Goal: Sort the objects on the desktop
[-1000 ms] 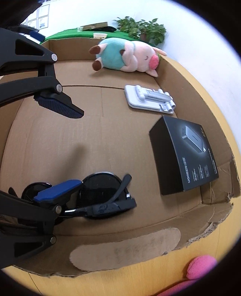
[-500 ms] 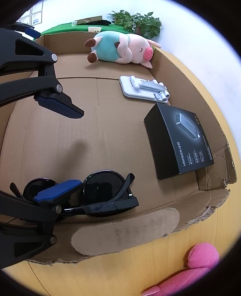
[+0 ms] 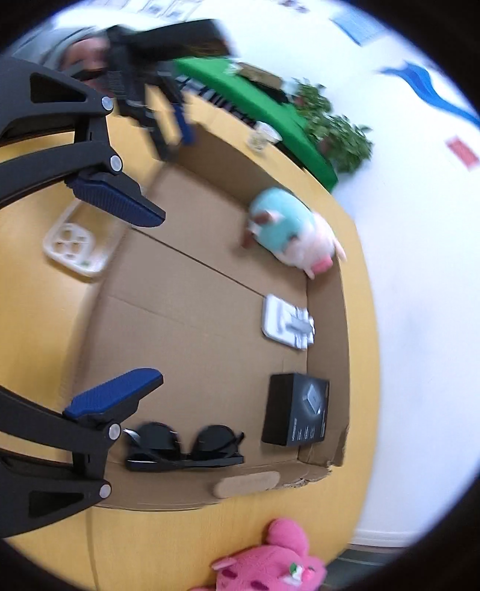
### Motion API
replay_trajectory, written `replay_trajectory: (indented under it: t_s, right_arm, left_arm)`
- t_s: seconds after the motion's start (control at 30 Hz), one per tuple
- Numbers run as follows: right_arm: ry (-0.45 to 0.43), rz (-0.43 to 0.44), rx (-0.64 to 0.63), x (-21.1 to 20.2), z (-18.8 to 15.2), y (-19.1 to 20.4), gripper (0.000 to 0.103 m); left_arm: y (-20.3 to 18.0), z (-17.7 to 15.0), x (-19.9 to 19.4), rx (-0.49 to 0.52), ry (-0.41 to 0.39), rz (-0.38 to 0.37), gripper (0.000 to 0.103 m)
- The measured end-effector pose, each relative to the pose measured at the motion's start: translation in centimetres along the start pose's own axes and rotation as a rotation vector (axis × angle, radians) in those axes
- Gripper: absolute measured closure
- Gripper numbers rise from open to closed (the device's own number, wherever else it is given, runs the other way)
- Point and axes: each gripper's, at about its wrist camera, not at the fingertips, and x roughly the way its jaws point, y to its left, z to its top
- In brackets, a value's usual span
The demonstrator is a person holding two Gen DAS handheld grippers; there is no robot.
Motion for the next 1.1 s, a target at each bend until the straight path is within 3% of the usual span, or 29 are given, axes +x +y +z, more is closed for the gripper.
replay_trajectory:
  t_s: [0.17, 0.3, 0.47, 0.53, 0.63, 0.73, 0.83, 0.93, 1.0, 1.1]
  right_arm:
    - [0.016, -0.022, -0.049, 1.5, -5.8, 3.4, 0.024]
    - [0.092, -0.029, 0.023, 4.9, -8.1, 3.2, 0.024]
    - [0.06, -0.076, 0.076, 6.1, -8.6, 2.6, 0.026]
    - [0.047, -0.112, 0.047, 6.3, -8.7, 2.9, 0.039]
    - [0.038, -0.152, -0.004, 6.4, -9.3, 3.7, 0.048]
    - [0.022, -0.161, -0.019, 6.3, -9.6, 3.9, 0.06]
    - [0.008, -0.178, -0.009, 6.2, -9.8, 3.3, 0.078]
    - [0.012, -0.153, 0.001, 6.2, -9.9, 3.1, 0.088]
    - [0.015, -0.146, -0.009, 6.4, -9.9, 3.4, 0.093]
    - [0.011, -0.153, -0.016, 6.3, -10.1, 3.6, 0.093]
  left_arm:
    - [-1.2, -1.8, -1.7, 0.043, -0.049, -0.001, 0.032]
    - [-1.8, -3.3, -2.9, 0.088, -0.08, 0.029, 0.032]
    - [-0.5, -5.4, -1.4, 0.029, -0.006, 0.039, 0.032]
    - [0.4, -6.3, -0.2, -0.02, 0.022, 0.036, 0.032]
    - [1.4, -7.3, 1.8, -0.065, 0.078, 0.03, 0.039]
    - [1.7, -7.9, 3.3, -0.08, 0.132, 0.004, 0.062]
    - [1.2, -7.9, 3.4, -0.051, 0.127, 0.014, 0.067]
    - [0.6, -8.0, 3.6, -0.033, 0.137, -0.006, 0.08]
    - [0.0, -8.0, 3.7, -0.015, 0.146, -0.019, 0.095]
    - [-0.8, -8.0, 3.9, 0.005, 0.148, 0.005, 0.097]
